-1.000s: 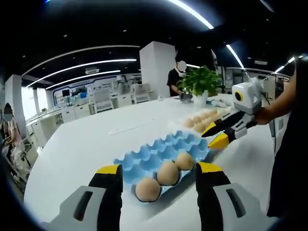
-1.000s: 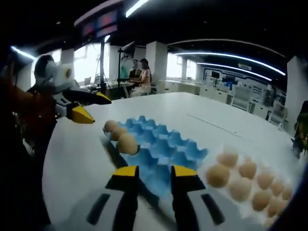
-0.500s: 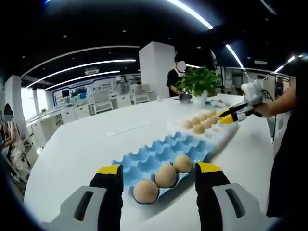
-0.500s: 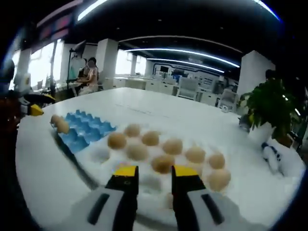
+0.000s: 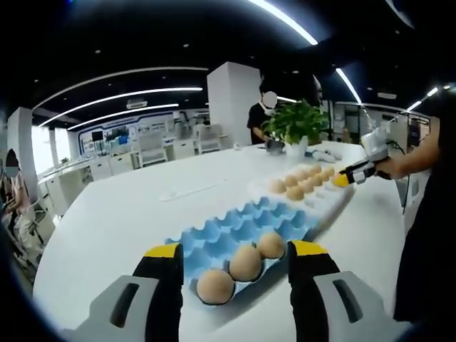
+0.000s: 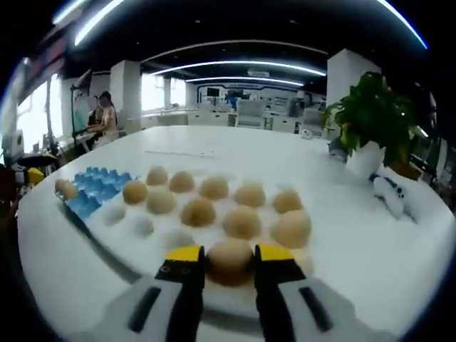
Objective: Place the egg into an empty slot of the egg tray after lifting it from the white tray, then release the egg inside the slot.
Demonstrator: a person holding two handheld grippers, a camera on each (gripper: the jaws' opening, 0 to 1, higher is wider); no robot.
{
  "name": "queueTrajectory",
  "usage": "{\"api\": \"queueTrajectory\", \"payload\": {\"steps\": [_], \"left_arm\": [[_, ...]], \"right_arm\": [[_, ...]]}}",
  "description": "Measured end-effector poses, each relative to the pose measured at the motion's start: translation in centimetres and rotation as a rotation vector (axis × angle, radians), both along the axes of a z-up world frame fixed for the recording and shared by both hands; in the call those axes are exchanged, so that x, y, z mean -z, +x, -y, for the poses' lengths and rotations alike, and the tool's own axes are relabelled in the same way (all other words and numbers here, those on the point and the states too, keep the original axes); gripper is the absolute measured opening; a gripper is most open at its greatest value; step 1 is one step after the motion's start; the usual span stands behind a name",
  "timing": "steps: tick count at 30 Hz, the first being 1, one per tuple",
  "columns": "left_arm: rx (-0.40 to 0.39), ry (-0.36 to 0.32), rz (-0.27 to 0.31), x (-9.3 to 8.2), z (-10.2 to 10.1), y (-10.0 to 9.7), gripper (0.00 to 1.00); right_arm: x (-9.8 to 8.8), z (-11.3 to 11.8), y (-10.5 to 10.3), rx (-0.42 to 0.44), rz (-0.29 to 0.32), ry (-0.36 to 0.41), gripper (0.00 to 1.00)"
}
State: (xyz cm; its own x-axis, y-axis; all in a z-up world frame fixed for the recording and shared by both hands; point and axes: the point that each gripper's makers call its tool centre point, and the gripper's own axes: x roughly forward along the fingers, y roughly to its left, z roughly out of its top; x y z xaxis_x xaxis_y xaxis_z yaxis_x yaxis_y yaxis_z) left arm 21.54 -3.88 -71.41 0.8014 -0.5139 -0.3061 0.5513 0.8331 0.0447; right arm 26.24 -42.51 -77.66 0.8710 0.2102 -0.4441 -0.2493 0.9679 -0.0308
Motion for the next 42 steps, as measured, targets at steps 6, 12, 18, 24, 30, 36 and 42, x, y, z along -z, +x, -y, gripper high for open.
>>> {"api": "queueTrajectory", "payload": {"steps": [6, 12, 18, 24, 30, 36, 42], "left_arm": [[-0.006, -0.001, -0.002, 0.2, -0.2, 0.2, 0.59], [-0.019, -0.013, 0.012, -0.1, -0.7, 0.5, 0.62], [-0.020, -0.007, 0.001, 0.3, -0.8, 0.6, 0.62], [-0.010, -0.001, -0.006, 0.5, -0.6, 0.6, 0.62], [-0.007, -0.002, -0.009, 0.7, -0.4, 0.5, 0.61], [-0.005, 0.001, -0.011, 0.8, -0.4, 0.4, 0.60], [-0.010, -0.001, -0.012, 0.9, -0.5, 0.3, 0.60]], "right_arm": [[-0.3, -0.3, 0.1, -0.010, 0.011, -0.026, 0.26], [-2.8, -0.8, -0.3, -0.002, 0.073, -0.030, 0.26], [-5.2, -3.2, 0.0, -0.070, 0.109, -0.018, 0.26], [-5.5, -7.2, 0.4, -0.182, 0.132, 0.003, 0.26], [-5.7, -13.1, 0.2, -0.313, 0.130, 0.056, 0.26], [-5.2, -17.1, -0.3, -0.408, 0.115, 0.087, 0.26], [-5.0, -21.0, -0.9, -0.504, 0.102, 0.108, 0.26]]}}
